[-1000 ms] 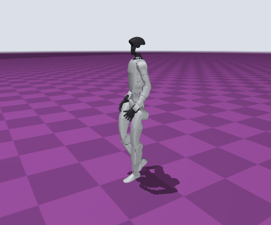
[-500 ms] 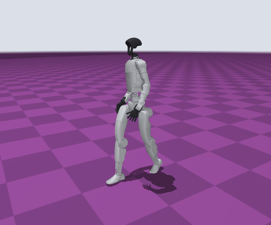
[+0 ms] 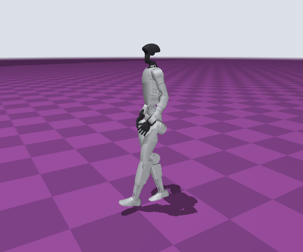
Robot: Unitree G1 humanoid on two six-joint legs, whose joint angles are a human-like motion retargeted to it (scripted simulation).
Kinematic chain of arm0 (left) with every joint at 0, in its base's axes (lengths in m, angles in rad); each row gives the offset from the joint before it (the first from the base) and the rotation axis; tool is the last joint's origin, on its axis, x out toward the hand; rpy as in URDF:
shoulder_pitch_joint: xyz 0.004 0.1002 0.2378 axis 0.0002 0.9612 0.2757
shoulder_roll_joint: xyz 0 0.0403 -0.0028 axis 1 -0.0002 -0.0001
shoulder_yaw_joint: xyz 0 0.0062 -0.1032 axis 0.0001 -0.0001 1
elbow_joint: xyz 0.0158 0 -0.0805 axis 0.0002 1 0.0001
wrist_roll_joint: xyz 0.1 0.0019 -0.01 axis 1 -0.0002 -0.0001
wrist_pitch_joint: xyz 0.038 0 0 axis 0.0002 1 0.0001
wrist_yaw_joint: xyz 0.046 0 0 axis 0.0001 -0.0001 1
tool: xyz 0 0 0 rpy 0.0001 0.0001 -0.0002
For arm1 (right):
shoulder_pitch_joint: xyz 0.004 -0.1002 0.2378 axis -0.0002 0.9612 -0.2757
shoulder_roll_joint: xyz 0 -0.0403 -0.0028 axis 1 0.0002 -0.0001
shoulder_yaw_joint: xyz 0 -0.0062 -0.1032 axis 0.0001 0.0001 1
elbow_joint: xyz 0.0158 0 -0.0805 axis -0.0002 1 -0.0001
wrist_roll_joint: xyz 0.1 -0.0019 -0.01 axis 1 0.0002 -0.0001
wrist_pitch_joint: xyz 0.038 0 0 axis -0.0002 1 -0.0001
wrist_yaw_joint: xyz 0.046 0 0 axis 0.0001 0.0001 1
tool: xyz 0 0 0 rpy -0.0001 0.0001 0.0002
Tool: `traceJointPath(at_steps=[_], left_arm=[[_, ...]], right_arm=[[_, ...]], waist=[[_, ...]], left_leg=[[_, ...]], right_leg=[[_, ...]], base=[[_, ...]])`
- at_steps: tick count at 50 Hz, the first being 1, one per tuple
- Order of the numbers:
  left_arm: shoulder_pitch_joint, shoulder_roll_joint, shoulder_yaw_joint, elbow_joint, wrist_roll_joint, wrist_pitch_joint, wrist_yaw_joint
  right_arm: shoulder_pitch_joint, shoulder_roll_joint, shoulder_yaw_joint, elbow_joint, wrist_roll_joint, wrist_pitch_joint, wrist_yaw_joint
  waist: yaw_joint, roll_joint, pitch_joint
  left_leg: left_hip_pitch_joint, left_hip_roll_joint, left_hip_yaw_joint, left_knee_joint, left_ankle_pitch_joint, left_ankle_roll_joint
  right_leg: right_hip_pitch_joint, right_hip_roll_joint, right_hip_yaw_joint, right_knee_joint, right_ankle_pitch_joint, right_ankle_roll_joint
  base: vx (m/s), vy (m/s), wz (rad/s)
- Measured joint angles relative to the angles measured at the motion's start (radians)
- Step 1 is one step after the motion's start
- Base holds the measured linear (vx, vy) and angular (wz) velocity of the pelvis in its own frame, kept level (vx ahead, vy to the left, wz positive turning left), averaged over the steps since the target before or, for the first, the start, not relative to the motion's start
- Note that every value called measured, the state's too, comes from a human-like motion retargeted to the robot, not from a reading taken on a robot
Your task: Walk run
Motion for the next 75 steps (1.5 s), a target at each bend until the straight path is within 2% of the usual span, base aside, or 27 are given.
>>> traceJointPath(at_steps=[2, 4, 5, 8, 10, 12, 15, 17, 18, 20, 23, 26, 28, 33, 36, 40, 42, 44, 47, 50, 53, 56, 57, 60, 65, 70, 75], left_arm=[[-0.001, -0.013, 0.010, 0.009, 0.001, 0.015, -0.005], [-0.006, -0.019, 0.020, 0.010, 0.000, 0.027, -0.014], [-0.009, -0.019, 0.022, 0.008, -0.001, 0.031, -0.018], [-0.010, -0.018, 0.031, -0.013, -0.032, 0.012, 0.008], [-0.010, -0.023, 0.037, -0.022, -0.053, -0.005, 0.047], [-0.012, -0.030, 0.049, -0.019, -0.053, 0.013, 0.043], [-0.023, -0.020, 0.056, -0.015, -0.024, 0.107, -0.030], [-0.029, 0.014, 0.037, -0.034, 0.012, 0.134, -0.039], [-0.031, 0.031, 0.027, -0.041, 0.043, 0.131, -0.031], [-0.039, 0.058, 0.016, -0.040, 0.094, 0.115, -0.025], [-0.038, 0.031, 0.007, -0.008, 0.105, 0.125, -0.035], [-0.028, 0.019, -0.002, 0.009, 0.082, 0.113, -0.007], [-0.014, 0.010, 0.000, 0.018, 0.072, 0.104, 0.009], [-0.005, -0.016, 0.007, 0.067, 0.033, 0.125, -0.018], [-0.013, -0.019, 0.012, 0.087, 0.018, 0.140, -0.038], [-0.016, -0.024, 0.019, 0.095, 0.018, 0.141, -0.027], [-0.015, -0.028, 0.021, 0.102, 0.015, 0.138, -0.021], [-0.015, -0.031, 0.024, 0.119, 0.011, 0.138, -0.023], [-0.015, -0.035, 0.026, 0.156, -0.001, 0.149, -0.036], [-0.020, -0.045, 0.044, 0.178, -0.006, 0.158, -0.044], [-0.026, -0.056, 0.014, 0.173, -0.025, 0.141, -0.026], [-0.027, -0.022, -0.036, 0.114, 0.015, 0.106, 0.004], [-0.027, -0.005, -0.047, 0.089, 0.046, 0.092, 0.018], [-0.026, 0.021, -0.051, 0.031, 0.122, 0.049, 0.053], [-0.016, -0.003, -0.025, 0.011, 0.111, 0.000, 0.087], [-0.018, 0.007, -0.038, -0.007, 0.115, -0.042, 0.101], [-0.027, 0.001, -0.032, 0.009, 0.100, -0.024, 0.080]], right_arm=[[0.006, 0.016, -0.019, 0.007, 0.017, 0.008, -0.001], [0.012, 0.024, -0.025, 0.015, 0.029, 0.013, -0.004], [0.015, 0.026, -0.023, 0.018, 0.033, 0.014, -0.004], [0.011, 0.019, -0.008, 0.031, 0.028, 0.025, 0.009], [0.010, 0.023, -0.017, 0.035, 0.024, 0.038, 0.025], [0.012, 0.033, -0.023, 0.037, 0.016, 0.045, 0.022], [0.002, 0.045, 0.002, 0.036, -0.017, 0.031, -0.010], [-0.005, 0.030, 0.038, 0.011, -0.071, 0.010, -0.054], [-0.011, 0.017, 0.051, -0.001, -0.114, 0.004, -0.085], [-0.024, 0.010, 0.056, -0.016, -0.187, 0.005, -0.133], [-0.015, 0.025, 0.026, -0.031, -0.164, -0.008, -0.134], [0.001, 0.016, 0.008, -0.062, -0.108, -0.037, -0.166], [0.008, 0.005, 0.009, -0.085, -0.100, -0.056, -0.198], [0.010, -0.003, 0.007, -0.116, -0.140, -0.045, -0.202], [0.014, -0.002, 0.005, -0.127, -0.137, -0.023, -0.190], [0.017, -0.006, 0.006, -0.137, -0.116, -0.005, -0.192], [0.013, -0.006, 0.006, -0.140, -0.114, 0.007, -0.171], [0.012, -0.002, 0.003, -0.144, -0.108, 0.017, -0.154], [0.025, 0.009, -0.001, -0.154, -0.064, 0.019, -0.170], [0.013, 0.015, -0.001, -0.146, -0.030, 0.021, -0.140], [-0.009, -0.014, -0.008, -0.146, -0.074, 0.066, -0.051], [-0.020, -0.054, 0.003, -0.161, -0.117, 0.073, -0.094], [-0.021, -0.057, 0.008, -0.157, -0.120, 0.066, -0.114], [-0.016, -0.037, 0.007, -0.122, -0.083, 0.041, -0.082], [0.002, -0.007, -0.023, -0.065, -0.048, 0.032, -0.049], [0.017, -0.004, -0.026, -0.024, 0.007, 0.012, -0.041], [0.004, -0.011, -0.026, -0.006, -0.032, 0.025, 0.026]], waist=[[-0.017, 0.010, -0.003], [-0.015, 0.021, 0.000], [-0.007, 0.025, 0.003], [0.042, -0.007, -0.015], [0.077, -0.026, -0.033], [0.082, -0.038, -0.054], [0.057, -0.039, -0.070], [0.050, -0.025, -0.059], [0.058, -0.030, -0.049], [0.071, 0.009, -0.040], [0.072, 0.041, -0.029], [0.009, 0.069, -0.021], [-0.025, 0.069, -0.022], [-0.091, 0.029, 0.004], [-0.131, 0.027, 0.023], [-0.146, 0.045, 0.028], [-0.147, 0.046, 0.022], [-0.154, 0.047, 0.014], [-0.197, 0.061, -0.001], [-0.203, 0.085, -0.017], [-0.206, 0.072, -0.015], [-0.211, 0.035, -0.017], [-0.212, 0.029, -0.017], [-0.196, 0.008, -0.012], [-0.073, -0.011, -0.008], [-0.015, 0.023, 0.000], [0.025, 0.026, 0.008]], left_leg=[[-0.010, -0.007, 0.060, -0.070, -0.002, -0.058], [-0.013, -0.003, 0.080, -0.057, 0.001, -0.043], [-0.013, 0.002, 0.074, -0.033, 0.011, -0.025], [0.009, 0.018, 0.138, 0.034, 0.031, 0.112], [0.033, -0.010, 0.067, 0.023, 0.085, 0.174], [0.066, 0.004, 0.094, 0.027, 0.110, 0.171], [0.074, 0.039, 0.081, 0.092, 0.059, 0.191], [0.099, 0.055, 0.069, 0.127, 0.010, 0.218], [0.124, 0.046, 0.083, 0.131, -0.008, 0.229], [0.164, 0.081, 0.080, 0.117, -0.033, 0.231], [0.231, 0.082, 0.076, 0.092, -0.059, 0.232], [0.288, 0.051, 0.008, 0.050, -0.070, 0.242], [0.324, 0.020, -0.021, 0.029, -0.083, 0.251], [0.438, -0.062, -0.066, -0.006, -0.126, 0.263], [0.506, -0.072, -0.099, -0.012, -0.154, 0.260], [0.561, -0.061, -0.117, -0.002, -0.192, 0.252], [0.579, -0.060, -0.119, 0.010, -0.205, 0.244], [0.596, -0.053, -0.115, 0.025, -0.207, 0.227], [0.620, -0.021, -0.131, 0.073, -0.147, 0.177], [0.598, 0.030, -0.126, 0.169, 0.044, 0.088], [0.530, 0.042, -0.127, 0.377, 0.289, 0.013], [0.426, 0.065, -0.066, 0.622, 0.426, 0.026], [0.390, 0.074, -0.062, 0.685, 0.430, 0.038], [0.290, 0.080, -0.081, 0.782, 0.281, 0.043], [0.150, 0.071, -0.026, 0.672, 0.081, 0.055], [0.054, 0.083, 0.004, 0.386, 0.057, 0.063], [-0.015, 0.042, 0.014, 0.102, -0.001, 0.066]], right_leg=[[0.019, 0.018, -0.013, 0.002, -0.018, -0.015], [0.039, 0.035, -0.024, 0.012, -0.026, -0.025], [0.050, 0.045, -0.028, 0.019, -0.026, -0.027], [0.071, 0.014, -0.029, 0.053, 0.031, -0.015], [0.081, -0.012, -0.048, 0.089, 0.110, 0.011], [0.077, -0.029, -0.060, 0.156, 0.253, 0.071], [0.022, -0.027, -0.037, 0.328, 0.498, 0.213], [-0.043, -0.012, -0.040, 0.499, 0.588, 0.304], [-0.079, -0.026, -0.036, 0.612, 0.595, 0.343], [-0.135, 0.002, -0.045, 0.658, 0.570, 0.326], [-0.221, -0.017, -0.040, 0.688, 0.382, 0.255], [-0.310, -0.082, -0.088, 0.625, 0.217, 0.223], [-0.354, -0.126, -0.098, 0.522, 0.170, 0.243], [-0.427, -0.229, -0.057, 0.241, 0.146, 0.275], [-0.460, -0.270, -0.051, 0.090, 0.131, 0.287], [-0.493, -0.313, -0.168, -0.056, 0.103, 0.357], [-0.499, -0.315, -0.189, -0.049, 0.111, 0.325], [-0.493, -0.308, -0.185, -0.011, 0.142, 0.252], [-0.447, -0.303, -0.230, -0.009, 0.230, 0.231], [-0.407, -0.261, -0.155, -0.011, 0.248, 0.205], [-0.341, -0.262, -0.150, -0.023, 0.209, 0.166], [-0.284, -0.268, -0.143, -0.024, 0.160, 0.126], [-0.265, -0.261, -0.139, -0.025, 0.143, 0.117], [-0.216, -0.228, -0.147, -0.035, 0.113, 0.080], [-0.161, -0.166, -0.084, -0.030, 0.063, 0.041], [-0.099, -0.079, -0.066, -0.035, 0.007, 0.001], [-0.028, -0.034, -0.050, -0.032, -0.046, -0.025]], base=[[0.61, -0.09, 0.05], [0.69, -0.08, -0.20], [0.86, -0.10, -0.61], [0.81, -0.12, -0.93], [0.84, -0.09, -0.84], [0.89, -0.08, -0.50], [0.83, -0.10, 0.02], [0.71, -0.12, -0.01], [0.76, -0.10, -0.39], [0.68, -0.02, -0.47], [0.66, 0.05, 0.02], [0.68, -0.01, 1.06], [0.48, -0.05, 0.84], [0.61, -0.13, 0.65], [0.60, -0.16, 0.74], [0.66, -0.24, 0.31], [0.65, -0.32, 0.10], [0.74, -0.42, 0.28], [0.79, -0.47, 0.80], [0.75, -0.47, 0.26], [0.64, -0.34, 0.06], [0.64, -0.41, 0.03], [0.51, -0.38, 0.17], [0.57, -0.38, -0.15], [0.58, -0.26, -0.92], [0.57, -0.16, -0.34], [0.64, -0.16, -0.38]])
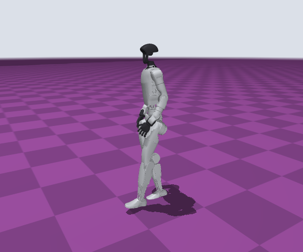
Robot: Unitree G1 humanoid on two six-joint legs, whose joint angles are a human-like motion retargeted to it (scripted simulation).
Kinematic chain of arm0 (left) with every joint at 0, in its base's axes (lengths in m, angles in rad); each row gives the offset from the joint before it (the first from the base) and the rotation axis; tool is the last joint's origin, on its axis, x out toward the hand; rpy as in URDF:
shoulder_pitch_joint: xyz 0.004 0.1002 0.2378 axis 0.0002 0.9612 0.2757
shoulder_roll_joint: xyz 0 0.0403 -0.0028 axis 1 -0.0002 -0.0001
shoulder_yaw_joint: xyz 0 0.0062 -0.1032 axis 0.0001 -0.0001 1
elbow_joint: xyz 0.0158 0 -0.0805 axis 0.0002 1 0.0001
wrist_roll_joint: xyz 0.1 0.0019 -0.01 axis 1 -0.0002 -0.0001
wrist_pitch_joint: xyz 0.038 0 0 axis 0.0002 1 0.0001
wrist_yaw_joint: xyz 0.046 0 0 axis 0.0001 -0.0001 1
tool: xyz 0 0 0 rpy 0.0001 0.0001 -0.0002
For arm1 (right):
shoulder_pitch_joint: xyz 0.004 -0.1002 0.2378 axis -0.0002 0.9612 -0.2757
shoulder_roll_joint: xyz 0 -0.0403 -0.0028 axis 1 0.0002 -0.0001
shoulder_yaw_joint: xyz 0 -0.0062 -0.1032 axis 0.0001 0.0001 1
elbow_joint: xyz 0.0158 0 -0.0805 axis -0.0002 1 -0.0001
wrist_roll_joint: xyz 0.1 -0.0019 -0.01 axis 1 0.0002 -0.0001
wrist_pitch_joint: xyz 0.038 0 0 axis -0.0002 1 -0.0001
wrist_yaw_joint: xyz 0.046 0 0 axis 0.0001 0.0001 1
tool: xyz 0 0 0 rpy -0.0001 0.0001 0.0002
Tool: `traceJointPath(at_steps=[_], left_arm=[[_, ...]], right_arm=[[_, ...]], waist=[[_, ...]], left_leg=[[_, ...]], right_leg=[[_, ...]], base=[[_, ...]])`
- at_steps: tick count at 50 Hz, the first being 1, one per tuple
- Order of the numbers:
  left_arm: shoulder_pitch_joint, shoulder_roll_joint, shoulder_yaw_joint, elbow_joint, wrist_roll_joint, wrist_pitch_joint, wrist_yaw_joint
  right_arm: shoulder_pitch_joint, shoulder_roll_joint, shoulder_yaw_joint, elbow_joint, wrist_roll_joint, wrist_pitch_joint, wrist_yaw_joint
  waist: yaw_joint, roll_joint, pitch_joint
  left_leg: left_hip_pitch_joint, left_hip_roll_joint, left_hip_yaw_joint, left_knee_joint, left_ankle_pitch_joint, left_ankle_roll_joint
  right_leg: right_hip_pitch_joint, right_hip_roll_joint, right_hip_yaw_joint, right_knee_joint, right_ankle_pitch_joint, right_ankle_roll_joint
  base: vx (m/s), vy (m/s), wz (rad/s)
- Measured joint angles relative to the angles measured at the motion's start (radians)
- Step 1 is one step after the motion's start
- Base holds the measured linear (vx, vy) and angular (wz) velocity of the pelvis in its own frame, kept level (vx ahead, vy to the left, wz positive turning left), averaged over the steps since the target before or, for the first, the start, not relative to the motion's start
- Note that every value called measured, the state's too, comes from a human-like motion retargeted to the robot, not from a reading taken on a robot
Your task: Walk run
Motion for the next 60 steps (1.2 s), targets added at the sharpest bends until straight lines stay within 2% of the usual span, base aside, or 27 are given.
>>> traceJointPath(at_steps=[3, 4, 6, 8, 10, 13, 15, 17, 20, 22, 25, 28, 30, 34, 37, 41, 43, 45, 47, 49, 50, 53, 55, 56, 57, 58, 60], left_arm=[[-0.006, -0.017, 0.023, 0.015, -0.015, 0.024, -0.022], [-0.009, -0.020, 0.030, 0.017, -0.018, 0.032, -0.030], [-0.015, -0.026, 0.044, 0.019, -0.026, 0.042, -0.046], [-0.019, -0.029, 0.055, 0.017, -0.041, 0.042, -0.050], [-0.019, -0.031, 0.065, 0.013, -0.052, 0.036, -0.035], [-0.017, -0.036, 0.082, 0.025, -0.056, 0.057, -0.031], [-0.018, -0.043, 0.095, 0.052, -0.052, 0.099, -0.072], [-0.029, -0.024, 0.085, 0.060, -0.042, 0.150, -0.115], [-0.043, 0.022, 0.057, 0.049, -0.005, 0.165, -0.126], [-0.045, 0.034, 0.035, 0.064, 0.024, 0.149, -0.136], [-0.048, 0.024, 0.000, 0.106, 0.019, 0.145, -0.146], [-0.035, 0.010, -0.013, 0.124, -0.003, 0.136, -0.126], [-0.026, -0.002, -0.006, 0.133, -0.019, 0.123, -0.108], [-0.017, -0.027, 0.022, 0.170, -0.057, 0.130, -0.120], [-0.016, -0.038, 0.044, 0.188, -0.071, 0.144, -0.138], [-0.020, -0.042, 0.059, 0.202, -0.083, 0.154, -0.144], [-0.012, -0.045, 0.054, 0.203, -0.084, 0.154, -0.144], [-0.022, -0.043, 0.053, 0.212, -0.081, 0.162, -0.149], [-0.023, -0.043, 0.051, 0.218, -0.075, 0.170, -0.149], [-0.023, -0.044, 0.067, 0.223, -0.069, 0.175, -0.143], [-0.021, -0.046, 0.077, 0.226, -0.065, 0.176, -0.139], [-0.025, -0.058, 0.070, 0.242, -0.071, 0.165, -0.119], [-0.036, -0.053, 0.035, 0.238, -0.081, 0.152, -0.092], [-0.040, -0.037, 0.014, 0.220, -0.062, 0.143, -0.080], [-0.044, -0.020, -0.005, 0.199, -0.040, 0.134, -0.066], [-0.047, 0.000, -0.018, 0.173, -0.010, 0.124, -0.051], [-0.048, 0.019, -0.015, 0.131, 0.029, 0.095, -0.025]], right_arm=[[-0.009, 0.011, -0.013, 0.008, -0.031, 0.008, 0.014], [-0.009, 0.015, -0.016, 0.011, -0.035, 0.009, 0.015], [-0.007, 0.023, -0.015, 0.019, -0.038, 0.009, 0.015], [-0.005, 0.027, -0.010, 0.032, -0.034, 0.011, 0.014], [-0.003, 0.036, -0.012, 0.047, -0.022, 0.016, 0.018], [0.005, 0.059, -0.022, 0.067, 0.002, 0.021, 0.017], [0.002, 0.070, -0.011, 0.080, 0.002, 0.015, 0.004], [-0.013, 0.073, 0.006, 0.080, -0.018, 0.008, -0.015], [-0.037, 0.047, 0.035, 0.044, -0.116, -0.002, -0.057], [-0.044, 0.031, 0.031, 0.023, -0.180, -0.014, -0.108], [-0.039, 0.031, 0.012, 0.011, -0.168, -0.053, -0.185], [-0.027, 0.031, 0.004, 0.007, -0.107, -0.091, -0.216], [-0.019, 0.030, 0.001, 0.002, -0.085, -0.105, -0.220], [-0.005, 0.033, -0.008, -0.008, -0.081, -0.105, -0.209], [0.006, 0.041, -0.013, -0.011, -0.085, -0.092, -0.200], [0.006, 0.049, -0.012, -0.007, -0.074, -0.074, -0.195], [0.014, 0.048, -0.012, -0.014, -0.070, -0.074, -0.190], [0.004, 0.048, -0.016, -0.017, -0.055, -0.070, -0.184], [0.010, 0.055, -0.022, -0.022, -0.036, -0.069, -0.204], [0.011, 0.066, -0.022, -0.020, -0.019, -0.062, -0.213], [0.010, 0.072, -0.020, -0.017, -0.013, -0.056, -0.204], [-0.004, 0.061, -0.024, -0.008, -0.036, -0.019, -0.109], [-0.025, 0.028, -0.013, -0.017, -0.076, 0.000, -0.085], [-0.033, 0.010, -0.003, -0.022, -0.092, 0.000, -0.098], [-0.040, -0.003, 0.008, -0.025, -0.108, -0.001, -0.107], [-0.045, -0.010, 0.019, -0.023, -0.121, -0.006, -0.110], [-0.050, -0.011, 0.033, -0.013, -0.136, -0.009, -0.088]], waist=[[0.000, -0.006, -0.010], [-0.002, -0.005, -0.011], [0.005, -0.002, -0.011], [0.024, -0.014, -0.019], [0.056, -0.031, -0.033], [0.066, -0.044, -0.067], [0.056, -0.045, -0.084], [0.027, -0.013, -0.079], [0.022, 0.036, -0.066], [0.040, 0.057, -0.061], [0.009, 0.086, -0.049], [-0.033, 0.098, -0.043], [-0.052, 0.084, -0.044], [-0.088, 0.037, -0.037], [-0.113, 0.029, -0.026], [-0.117, 0.034, -0.029], [-0.131, 0.037, -0.030], [-0.135, 0.035, -0.043], [-0.164, 0.046, -0.058], [-0.184, 0.051, -0.077], [-0.185, 0.055, -0.088], [-0.162, 0.042, -0.095], [-0.169, 0.004, -0.092], [-0.170, -0.011, -0.094], [-0.173, -0.023, -0.095], [-0.178, -0.028, -0.093], [-0.171, -0.045, -0.087]], left_leg=[[-0.018, -0.039, 0.010, -0.140, -0.021, -0.064], [-0.015, -0.043, 0.012, -0.158, -0.018, -0.062], [-0.004, -0.039, 0.011, -0.143, 0.000, -0.033], [0.012, -0.026, 0.048, -0.096, 0.024, 0.026], [0.027, -0.033, 0.038, -0.091, 0.097, 0.065], [0.074, -0.031, 0.030, -0.105, 0.161, 0.093], [0.104, -0.019, 0.038, -0.096, 0.124, 0.097], [0.133, 0.007, 0.010, -0.083, 0.089, 0.095], [0.176, 0.047, 0.003, -0.067, 0.034, 0.098], [0.206, 0.064, 0.020, -0.063, 0.004, 0.099], [0.253, 0.054, 0.001, -0.069, -0.025, 0.111], [0.297, 0.028, -0.029, -0.075, -0.052, 0.119], [0.331, -0.007, -0.029, -0.083, -0.071, 0.126], [0.420, -0.077, -0.055, -0.101, -0.109, 0.135], [0.485, -0.090, -0.075, -0.109, -0.137, 0.133], [0.538, -0.087, -0.085, -0.101, -0.176, 0.129], [0.567, -0.084, -0.105, -0.088, -0.190, 0.127], [0.577, -0.082, -0.108, -0.065, -0.191, 0.118], [0.593, -0.060, -0.127, -0.034, -0.160, 0.092], [0.598, -0.036, -0.137, 0.014, -0.083, 0.047], [0.597, -0.023, -0.139, 0.045, -0.027, 0.021], [0.562, -0.011, -0.144, 0.217, 0.231, -0.065], [0.504, -0.016, -0.123, 0.398, 0.349, -0.098], [0.470, -0.009, -0.098, 0.479, 0.396, -0.090], [0.437, 0.000, -0.080, 0.552, 0.420, -0.085], [0.405, 0.013, -0.074, 0.608, 0.398, -0.083], [0.343, 0.031, -0.054, 0.686, 0.305, -0.067]], right_leg=[[0.026, 0.010, 0.004, 0.015, -0.032, -0.017], [0.036, 0.016, 0.004, 0.022, -0.040, -0.024], [0.056, 0.030, 0.000, 0.039, -0.048, -0.033], [0.076, 0.024, -0.006, 0.060, -0.032, -0.027], [0.093, 0.006, -0.009, 0.090, 0.014, -0.007], [0.095, -0.026, -0.046, 0.171, 0.188, 0.049], [0.074, -0.041, -0.035, 0.267, 0.375, 0.106], [0.021, -0.010, -0.016, 0.399, 0.522, 0.154], [-0.080, 0.012, -0.038, 0.596, 0.634, 0.210], [-0.145, -0.008, -0.053, 0.675, 0.520, 0.207], [-0.241, -0.026, -0.071, 0.707, 0.358, 0.192], [-0.320, -0.054, -0.056, 0.606, 0.224, 0.219], [-0.354, -0.093, -0.045, 0.484, 0.199, 0.256], [-0.406, -0.184, -0.033, 0.235, 0.162, 0.289], [-0.446, -0.216, -0.053, 0.084, 0.118, 0.310], [-0.486, -0.237, -0.116, -0.032, 0.144, 0.361], [-0.474, -0.236, -0.121, -0.021, 0.153, 0.339], [-0.469, -0.237, -0.126, 0.018, 0.170, 0.266], [-0.437, -0.241, -0.189, 0.021, 0.210, 0.248], [-0.406, -0.216, -0.114, 0.015, 0.262, 0.235], [-0.390, -0.205, -0.081, 0.016, 0.275, 0.235], [-0.318, -0.202, -0.060, 0.014, 0.246, 0.202], [-0.269, -0.228, -0.098, 0.012, 0.226, 0.181], [-0.249, -0.232, -0.098, 0.014, 0.209, 0.174], [-0.231, -0.231, -0.093, 0.015, 0.193, 0.167], [-0.216, -0.221, -0.074, 0.015, 0.178, 0.160], [-0.180, -0.213, -0.098, 0.011, 0.160, 0.148]], base=[[0.67, -0.14, -0.20], [0.80, -0.13, -0.07], [0.74, -0.11, -0.36], [0.77, -0.12, -0.74], [0.94, -0.11, -0.90], [0.75, -0.11, -0.58], [0.96, -0.05, -0.39], [0.77, -0.03, 0.11], [0.75, -0.05, -0.27], [0.56, 0.03, -0.46], [0.64, 0.04, 0.55], [0.56, 0.00, 0.85], [0.68, -0.09, 0.61], [0.63, -0.15, 0.65], [0.62, -0.18, 0.62], [0.63, -0.25, 0.27], [0.65, -0.31, 0.53], [0.61, -0.31, 0.57], [0.79, -0.48, 0.92], [0.80, -0.58, 0.66], [0.80, -0.60, 0.14], [0.65, -0.43, -0.03], [0.64, -0.39, 0.03], [0.55, -0.37, -0.02], [0.52, -0.39, 0.01], [0.54, -0.43, -0.03], [0.48, -0.39, -0.36]])
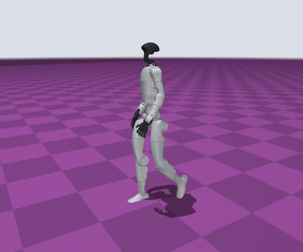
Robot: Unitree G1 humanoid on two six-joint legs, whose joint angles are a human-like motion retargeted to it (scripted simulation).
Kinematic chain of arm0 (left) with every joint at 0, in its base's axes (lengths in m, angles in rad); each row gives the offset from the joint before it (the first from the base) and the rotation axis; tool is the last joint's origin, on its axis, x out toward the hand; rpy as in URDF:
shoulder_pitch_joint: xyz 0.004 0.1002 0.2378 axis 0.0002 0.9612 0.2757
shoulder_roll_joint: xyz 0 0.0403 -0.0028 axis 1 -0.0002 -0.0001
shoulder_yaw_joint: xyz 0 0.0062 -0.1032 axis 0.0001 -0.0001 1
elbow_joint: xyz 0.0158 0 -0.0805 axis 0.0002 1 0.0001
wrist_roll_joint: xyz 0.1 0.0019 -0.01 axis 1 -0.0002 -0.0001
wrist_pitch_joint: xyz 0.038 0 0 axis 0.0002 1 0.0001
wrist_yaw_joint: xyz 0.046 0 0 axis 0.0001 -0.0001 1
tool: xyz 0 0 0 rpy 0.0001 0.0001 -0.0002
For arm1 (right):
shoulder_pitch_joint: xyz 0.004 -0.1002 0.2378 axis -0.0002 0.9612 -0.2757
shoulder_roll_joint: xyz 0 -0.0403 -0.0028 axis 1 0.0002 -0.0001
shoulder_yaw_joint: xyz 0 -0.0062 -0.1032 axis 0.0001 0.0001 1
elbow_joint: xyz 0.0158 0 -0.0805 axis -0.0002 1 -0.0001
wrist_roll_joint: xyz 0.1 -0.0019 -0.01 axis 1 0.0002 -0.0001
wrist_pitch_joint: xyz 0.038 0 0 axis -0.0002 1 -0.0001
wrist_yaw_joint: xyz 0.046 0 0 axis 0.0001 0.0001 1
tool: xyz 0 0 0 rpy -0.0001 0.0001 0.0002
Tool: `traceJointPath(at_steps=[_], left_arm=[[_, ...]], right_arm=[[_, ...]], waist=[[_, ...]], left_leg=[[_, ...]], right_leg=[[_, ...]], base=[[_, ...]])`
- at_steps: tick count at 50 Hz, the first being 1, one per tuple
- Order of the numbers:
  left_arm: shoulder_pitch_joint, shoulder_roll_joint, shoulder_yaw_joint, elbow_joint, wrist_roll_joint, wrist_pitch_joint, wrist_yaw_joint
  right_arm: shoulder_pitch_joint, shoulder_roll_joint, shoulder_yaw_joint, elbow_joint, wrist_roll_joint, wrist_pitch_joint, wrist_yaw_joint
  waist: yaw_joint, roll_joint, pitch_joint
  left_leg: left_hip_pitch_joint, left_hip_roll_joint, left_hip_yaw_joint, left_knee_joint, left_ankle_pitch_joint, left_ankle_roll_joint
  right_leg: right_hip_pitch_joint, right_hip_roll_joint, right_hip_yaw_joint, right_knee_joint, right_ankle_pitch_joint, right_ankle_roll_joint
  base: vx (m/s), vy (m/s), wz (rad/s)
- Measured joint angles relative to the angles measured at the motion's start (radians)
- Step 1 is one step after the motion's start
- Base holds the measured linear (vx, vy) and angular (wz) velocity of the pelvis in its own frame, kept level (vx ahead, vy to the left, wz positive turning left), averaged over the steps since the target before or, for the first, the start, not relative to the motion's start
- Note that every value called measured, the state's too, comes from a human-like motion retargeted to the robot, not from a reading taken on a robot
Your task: Walk run
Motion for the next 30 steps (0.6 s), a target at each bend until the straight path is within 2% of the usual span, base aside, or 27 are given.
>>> traceJointPath(at_steps=[4, 8, 12, 18, 20, 22, 23, 25, 28, 30], left_arm=[[0.011, -0.028, 0.048, -0.010, -0.035, -0.041, 0.031], [0.021, -0.045, 0.061, -0.021, -0.070, -0.072, 0.041], [0.022, -0.040, 0.054, -0.034, -0.050, -0.081, 0.036], [0.023, -0.047, 0.053, -0.020, -0.026, -0.056, 0.018], [0.022, -0.054, 0.062, -0.013, -0.033, -0.049, 0.009], [0.018, -0.059, 0.069, -0.012, -0.043, -0.050, 0.002], [0.017, -0.060, 0.070, -0.013, -0.045, -0.055, 0.002], [0.019, -0.061, 0.069, -0.016, -0.044, -0.067, 0.015], [0.020, -0.065, 0.068, -0.008, -0.031, -0.061, 0.022], [0.018, -0.073, 0.074, 0.012, -0.027, -0.028, -0.012]], right_arm=[[0.012, 0.015, -0.002, 0.016, 0.011, 0.022, 0.051], [0.033, 0.029, -0.022, 0.028, 0.051, 0.019, 0.047], [0.040, 0.037, -0.029, 0.040, 0.082, 0.023, 0.064], [0.034, 0.049, -0.049, 0.052, 0.079, 0.039, 0.092], [0.035, 0.052, -0.050, 0.059, 0.082, 0.040, 0.100], [0.033, 0.051, -0.049, 0.066, 0.080, 0.043, 0.111], [0.032, 0.050, -0.050, 0.070, 0.076, 0.045, 0.116], [0.034, 0.051, -0.055, 0.080, 0.069, 0.049, 0.125], [0.044, 0.065, -0.071, 0.103, 0.075, 0.055, 0.130], [0.046, 0.075, -0.074, 0.127, 0.079, 0.053, 0.128]], waist=[[0.067, -0.022, 0.012], [0.103, 0.005, 0.017], [0.109, 0.050, 0.038], [0.107, 0.057, 0.036], [0.106, 0.061, 0.032], [0.119, 0.065, 0.028], [0.128, 0.061, 0.021], [0.156, 0.053, 0.005], [0.189, 0.045, -0.029], [0.202, 0.033, -0.051]], left_leg=[[-0.108, 0.010, 0.058, -0.031, -0.163, 0.046], [-0.185, 0.037, 0.134, -0.242, -0.263, 0.061], [-0.245, 0.042, 0.174, -0.498, -0.271, 0.076], [-0.331, -0.049, 0.128, -0.793, -0.316, 0.052], [-0.332, -0.051, 0.164, -0.830, -0.317, 0.044], [-0.329, -0.038, 0.180, -0.792, -0.297, 0.074], [-0.327, -0.034, 0.189, -0.764, -0.286, 0.116], [-0.322, -0.039, 0.183, -0.745, -0.248, 0.159], [-0.282, -0.049, 0.156, -0.763, -0.172, 0.161], [-0.257, -0.053, 0.176, -0.762, -0.186, 0.185]], right_leg=[[0.056, 0.040, 0.046, -0.005, -0.024, -0.024], [0.093, 0.103, 0.074, -0.008, -0.053, -0.054], [0.138, 0.185, 0.112, -0.010, -0.090, -0.104], [0.193, 0.218, 0.143, 0.005, -0.143, -0.144], [0.208, 0.228, 0.142, 0.016, -0.156, -0.156], [0.221, 0.238, 0.144, 0.030, -0.162, -0.163], [0.225, 0.235, 0.150, 0.038, -0.162, -0.162], [0.238, 0.225, 0.142, 0.053, -0.146, -0.157], [0.255, 0.201, 0.112, 0.085, -0.083, -0.120], [0.260, 0.171, 0.094, 0.128, 0.003, -0.074]], base=[[0.45, -0.28, -1.16], [0.46, -0.20, -0.88], [0.51, -0.16, -0.68], [0.54, -0.15, -0.45], [0.73, -0.12, -0.30], [0.60, -0.09, -0.51], [0.55, -0.08, -0.62], [0.66, -0.07, -0.69], [0.89, -0.04, -0.52], [0.92, -0.03, -0.42]])
